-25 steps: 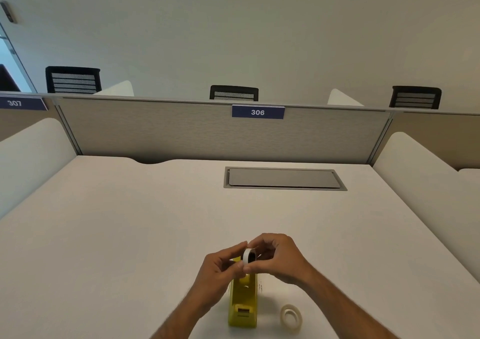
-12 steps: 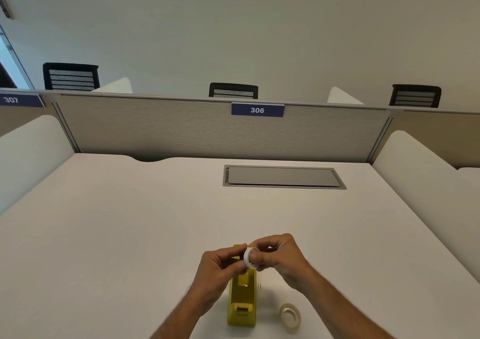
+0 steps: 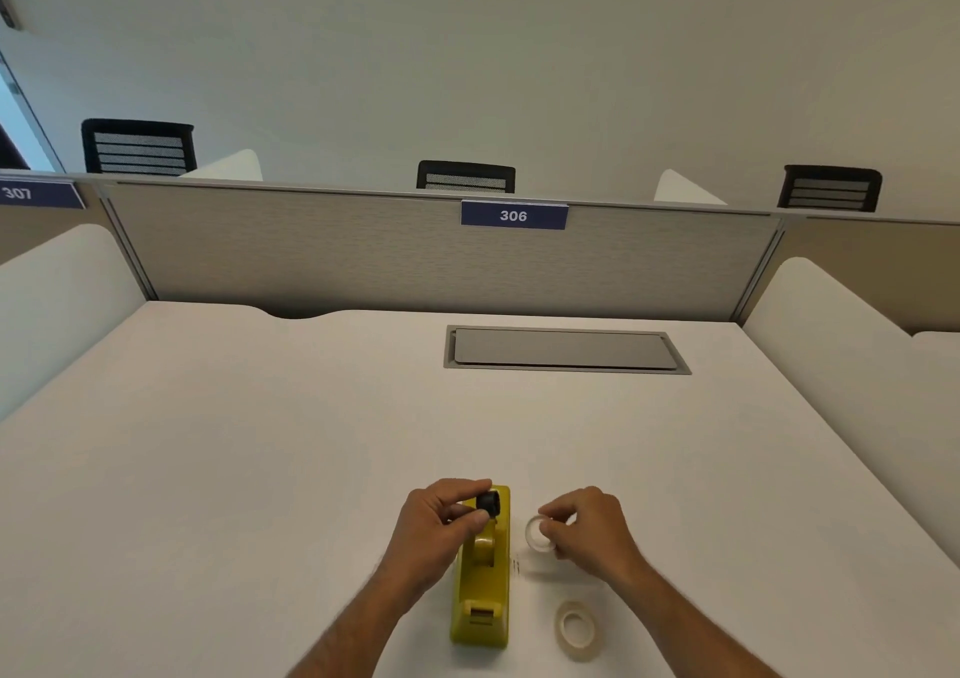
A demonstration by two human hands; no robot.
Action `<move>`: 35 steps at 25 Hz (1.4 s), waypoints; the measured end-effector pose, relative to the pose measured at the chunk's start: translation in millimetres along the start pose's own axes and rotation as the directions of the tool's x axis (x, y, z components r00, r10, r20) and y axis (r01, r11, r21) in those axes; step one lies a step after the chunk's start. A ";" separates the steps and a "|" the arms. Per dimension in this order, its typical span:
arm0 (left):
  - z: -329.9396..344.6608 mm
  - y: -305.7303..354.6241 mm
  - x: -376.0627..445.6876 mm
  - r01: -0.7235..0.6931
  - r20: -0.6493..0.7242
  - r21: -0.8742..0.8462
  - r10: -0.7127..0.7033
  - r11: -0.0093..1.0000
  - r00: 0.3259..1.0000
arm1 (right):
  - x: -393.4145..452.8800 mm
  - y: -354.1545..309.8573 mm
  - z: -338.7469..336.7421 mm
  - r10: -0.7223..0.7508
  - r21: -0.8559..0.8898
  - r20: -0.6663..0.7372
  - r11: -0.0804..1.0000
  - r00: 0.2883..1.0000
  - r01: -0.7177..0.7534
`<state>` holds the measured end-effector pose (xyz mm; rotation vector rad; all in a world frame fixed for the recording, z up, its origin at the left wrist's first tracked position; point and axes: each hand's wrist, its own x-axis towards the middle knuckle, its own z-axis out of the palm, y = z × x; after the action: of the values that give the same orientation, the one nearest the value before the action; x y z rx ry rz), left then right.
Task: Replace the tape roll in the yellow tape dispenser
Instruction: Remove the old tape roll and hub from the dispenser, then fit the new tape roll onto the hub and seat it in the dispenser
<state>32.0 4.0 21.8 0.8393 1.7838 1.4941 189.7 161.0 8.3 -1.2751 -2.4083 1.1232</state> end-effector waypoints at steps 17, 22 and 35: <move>4.4 2.2 -9.0 0.052 -0.012 0.038 -0.052 0.998 0.999 | -57.9 10.0 3.6 0.076 -0.483 0.242 0.874 0.967 0.052; 6.3 3.5 -10.9 0.057 -0.014 0.037 -0.056 0.998 0.998 | -60.4 11.8 5.9 0.064 -0.352 0.233 0.936 0.970 0.022; 8.5 3.9 -11.2 0.004 -0.004 0.025 -0.003 1.000 1.000 | -40.0 -24.1 -2.0 -0.140 0.634 0.167 0.774 0.976 0.002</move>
<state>45.7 0.3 25.4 0.8457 1.8091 1.4749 199.9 122.9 33.4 -0.8567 -1.8822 1.9012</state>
